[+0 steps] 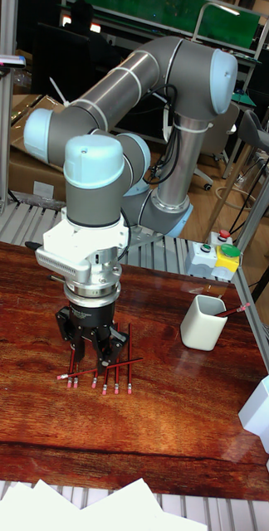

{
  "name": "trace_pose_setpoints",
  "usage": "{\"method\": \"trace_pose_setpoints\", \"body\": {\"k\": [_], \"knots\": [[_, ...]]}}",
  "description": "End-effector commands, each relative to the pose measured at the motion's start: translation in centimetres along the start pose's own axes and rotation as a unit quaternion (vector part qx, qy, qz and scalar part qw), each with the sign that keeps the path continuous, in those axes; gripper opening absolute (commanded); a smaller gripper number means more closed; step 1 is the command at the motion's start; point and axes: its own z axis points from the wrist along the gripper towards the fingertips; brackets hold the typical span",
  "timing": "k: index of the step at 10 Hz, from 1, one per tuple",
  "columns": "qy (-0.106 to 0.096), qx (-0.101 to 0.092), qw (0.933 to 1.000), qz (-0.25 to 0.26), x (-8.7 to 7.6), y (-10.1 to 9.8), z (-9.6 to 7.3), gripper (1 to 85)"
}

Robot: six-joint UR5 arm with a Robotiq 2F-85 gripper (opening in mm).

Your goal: Put the pen into the pen holder

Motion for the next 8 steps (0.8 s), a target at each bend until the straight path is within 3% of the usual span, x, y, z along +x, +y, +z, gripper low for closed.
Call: {"method": "trace_pose_setpoints", "body": {"k": [1, 4, 6, 8], "knots": [[0.031, -0.009, 0.9995, 0.004, 1.4, 0.0, -0.2, 44.0], [0.076, -0.011, 0.9971, 0.003, 2.9, -0.7, -0.5, 40.3], [0.103, 0.001, 0.9947, 0.002, 3.6, -1.7, -0.5, 32.3], [0.112, -0.005, 0.9937, 0.002, 3.4, -1.8, 0.1, 29.7]]}}
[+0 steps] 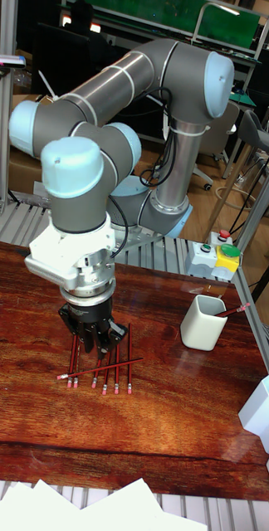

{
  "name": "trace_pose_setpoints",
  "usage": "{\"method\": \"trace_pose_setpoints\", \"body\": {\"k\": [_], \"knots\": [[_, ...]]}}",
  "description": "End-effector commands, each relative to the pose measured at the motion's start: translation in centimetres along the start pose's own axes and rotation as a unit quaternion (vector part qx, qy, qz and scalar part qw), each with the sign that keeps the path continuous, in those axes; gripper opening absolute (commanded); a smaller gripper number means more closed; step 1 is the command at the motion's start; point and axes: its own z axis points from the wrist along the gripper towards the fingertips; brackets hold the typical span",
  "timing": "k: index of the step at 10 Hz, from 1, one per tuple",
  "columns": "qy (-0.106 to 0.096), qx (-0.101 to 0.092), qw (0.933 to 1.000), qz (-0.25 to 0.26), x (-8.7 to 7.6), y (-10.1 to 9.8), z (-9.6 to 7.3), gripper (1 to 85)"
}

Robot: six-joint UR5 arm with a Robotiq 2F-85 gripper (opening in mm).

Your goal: Put the pen into the pen holder

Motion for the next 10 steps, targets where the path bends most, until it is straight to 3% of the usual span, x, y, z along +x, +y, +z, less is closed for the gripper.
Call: {"method": "trace_pose_setpoints", "body": {"k": [1, 7, 10], "knots": [[0.023, -0.009, 0.9997, 0.001, 0.0, -0.3, 0.4, 29.3], [0.034, -0.019, 0.9992, -0.001, -0.4, -0.3, 0.6, 28.3], [0.071, -0.027, 0.9971, -0.006, 1.5, 0.2, 0.2, 28.3]]}}
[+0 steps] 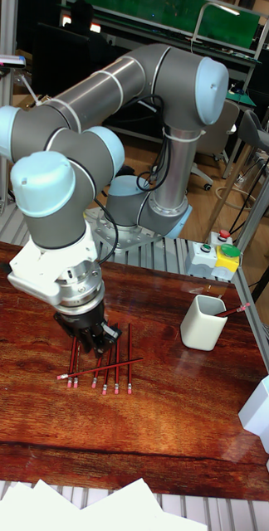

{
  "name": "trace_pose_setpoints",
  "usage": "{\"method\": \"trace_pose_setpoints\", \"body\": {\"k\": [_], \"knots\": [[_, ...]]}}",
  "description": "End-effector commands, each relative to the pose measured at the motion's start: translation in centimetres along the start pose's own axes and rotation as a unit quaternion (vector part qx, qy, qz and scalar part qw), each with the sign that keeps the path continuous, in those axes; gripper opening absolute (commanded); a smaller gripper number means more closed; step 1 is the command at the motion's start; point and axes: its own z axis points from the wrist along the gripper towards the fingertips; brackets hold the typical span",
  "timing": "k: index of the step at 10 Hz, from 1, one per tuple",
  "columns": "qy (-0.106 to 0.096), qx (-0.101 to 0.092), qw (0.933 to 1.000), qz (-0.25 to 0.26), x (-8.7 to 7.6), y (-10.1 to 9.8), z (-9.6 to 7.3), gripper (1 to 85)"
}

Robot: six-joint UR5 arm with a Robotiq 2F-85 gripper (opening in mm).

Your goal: Put the pen into the pen holder

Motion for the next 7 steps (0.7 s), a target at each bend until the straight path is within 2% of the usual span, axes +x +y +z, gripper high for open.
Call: {"method": "trace_pose_setpoints", "body": {"k": [1, 2, 4, 5, 6, 7], "knots": [[0.035, -0.011, 0.9993, -0.002, 1.7, 0.5, -0.3, 28.3], [0.042, -0.009, 0.9991, -0.003, 2.1, 0.4, -0.4, 28.3], [0.043, -0.007, 0.9991, -0.003, 2.1, 0.3, -0.4, 28.3], [0.036, -0.005, 0.9993, -0.002, 1.6, 0.2, -0.1, 28.3], [0.027, -0.003, 0.9996, -0.004, -0.1, 0.2, 1.6, 28.3], [0.022, 0.004, 0.9998, -0.001, -1.0, -0.2, 2.4, 28.0]]}}
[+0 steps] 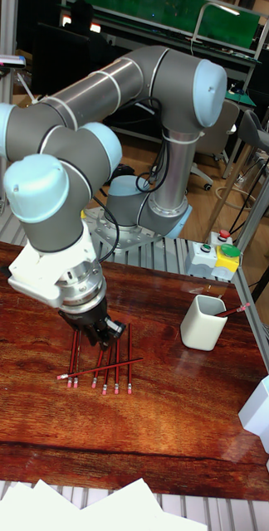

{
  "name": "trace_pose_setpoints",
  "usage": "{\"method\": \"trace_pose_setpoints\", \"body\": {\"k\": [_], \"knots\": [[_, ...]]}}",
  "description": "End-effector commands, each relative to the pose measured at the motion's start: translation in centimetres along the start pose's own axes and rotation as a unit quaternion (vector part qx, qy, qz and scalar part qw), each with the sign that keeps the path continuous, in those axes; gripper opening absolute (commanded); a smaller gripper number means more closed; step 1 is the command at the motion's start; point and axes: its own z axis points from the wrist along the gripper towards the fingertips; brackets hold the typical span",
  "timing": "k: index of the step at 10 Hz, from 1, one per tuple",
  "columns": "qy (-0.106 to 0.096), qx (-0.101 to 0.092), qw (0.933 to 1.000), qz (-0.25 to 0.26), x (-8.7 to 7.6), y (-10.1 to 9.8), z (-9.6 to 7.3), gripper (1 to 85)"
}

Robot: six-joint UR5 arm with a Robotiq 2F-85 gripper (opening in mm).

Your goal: Put the pen into the pen holder

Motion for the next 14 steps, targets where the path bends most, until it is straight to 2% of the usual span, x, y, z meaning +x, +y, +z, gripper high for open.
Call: {"method": "trace_pose_setpoints", "body": {"k": [1, 2, 3, 7, 14], "knots": [[-0.006, 0.006, 1.0000, 0.004, -2.0, -0.4, 1.7, 28.0], [-0.002, 0.005, 1.0000, 0.005, -1.9, -0.4, 1.8, 28.3], [-0.003, 0.012, 0.9999, 0.006, -2.1, -0.7, 1.8, 28.3], [-0.008, 0.014, 0.9998, 0.007, -2.8, -1.1, 2.3, 28.7], [-0.009, 0.016, 0.9998, 0.008, -3.2, -1.1, 2.7, 29.3]]}}
